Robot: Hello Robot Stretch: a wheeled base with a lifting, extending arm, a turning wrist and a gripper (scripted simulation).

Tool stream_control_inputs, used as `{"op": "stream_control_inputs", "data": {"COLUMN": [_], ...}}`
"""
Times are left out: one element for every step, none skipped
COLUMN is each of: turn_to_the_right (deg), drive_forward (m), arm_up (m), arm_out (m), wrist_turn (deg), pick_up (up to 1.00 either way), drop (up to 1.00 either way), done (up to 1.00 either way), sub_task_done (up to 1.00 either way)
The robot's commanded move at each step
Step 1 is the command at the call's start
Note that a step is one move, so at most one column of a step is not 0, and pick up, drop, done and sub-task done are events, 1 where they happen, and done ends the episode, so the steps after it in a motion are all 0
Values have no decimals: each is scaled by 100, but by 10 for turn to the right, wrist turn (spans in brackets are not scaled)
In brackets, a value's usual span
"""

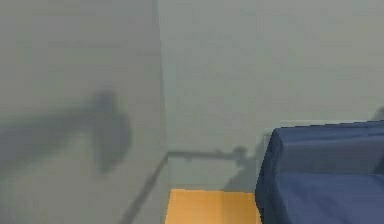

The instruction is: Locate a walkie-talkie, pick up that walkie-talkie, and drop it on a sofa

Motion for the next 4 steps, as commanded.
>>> {"op": "stream_control_inputs", "data": {"turn_to_the_right": [0, 0, 0, 0], "drive_forward": [0, 0, 0, 0], "arm_up": [0, 10, 0, 0], "arm_out": [0, 0, -8, 0], "wrist_turn": [0, 0, 0, 0], "pick_up": [0, 0, 0, 0], "drop": [100, 0, 0, 0], "done": [0, 0, 0, 100], "sub_task_done": [0, 0, 0, 0]}}
